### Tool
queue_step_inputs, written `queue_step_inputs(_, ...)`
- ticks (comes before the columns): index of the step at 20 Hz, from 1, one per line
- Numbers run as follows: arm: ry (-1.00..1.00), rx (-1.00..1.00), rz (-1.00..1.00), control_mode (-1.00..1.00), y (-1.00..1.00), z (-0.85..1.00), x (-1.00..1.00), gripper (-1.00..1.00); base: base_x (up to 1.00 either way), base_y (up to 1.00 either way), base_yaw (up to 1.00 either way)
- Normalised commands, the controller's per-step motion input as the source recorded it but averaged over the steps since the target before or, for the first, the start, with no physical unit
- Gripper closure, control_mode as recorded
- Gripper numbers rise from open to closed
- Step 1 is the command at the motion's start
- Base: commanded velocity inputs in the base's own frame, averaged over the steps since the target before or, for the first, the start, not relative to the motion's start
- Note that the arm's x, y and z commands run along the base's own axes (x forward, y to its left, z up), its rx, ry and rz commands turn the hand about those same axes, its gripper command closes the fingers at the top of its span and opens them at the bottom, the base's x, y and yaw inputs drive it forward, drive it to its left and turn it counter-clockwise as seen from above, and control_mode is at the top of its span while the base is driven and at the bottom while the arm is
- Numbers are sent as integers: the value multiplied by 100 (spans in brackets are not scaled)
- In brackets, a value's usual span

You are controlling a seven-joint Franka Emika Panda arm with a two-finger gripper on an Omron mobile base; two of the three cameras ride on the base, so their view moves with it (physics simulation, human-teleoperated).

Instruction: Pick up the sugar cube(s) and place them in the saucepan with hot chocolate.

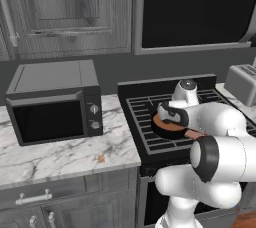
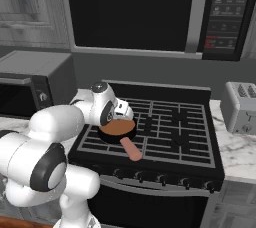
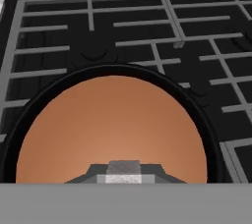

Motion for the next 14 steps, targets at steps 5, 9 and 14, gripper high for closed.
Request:
queue_step_inputs(5, 0, 0, 0, -100, -1, -20, 11, 100, 0, 0, 0)
queue_step_inputs(9, 2, 2, 0, -100, -2, -12, 3, 100, 0, 0, 0)
queue_step_inputs(14, 1, 1, 0, -100, 0, -6, 0, -100, 0, 0, 0)
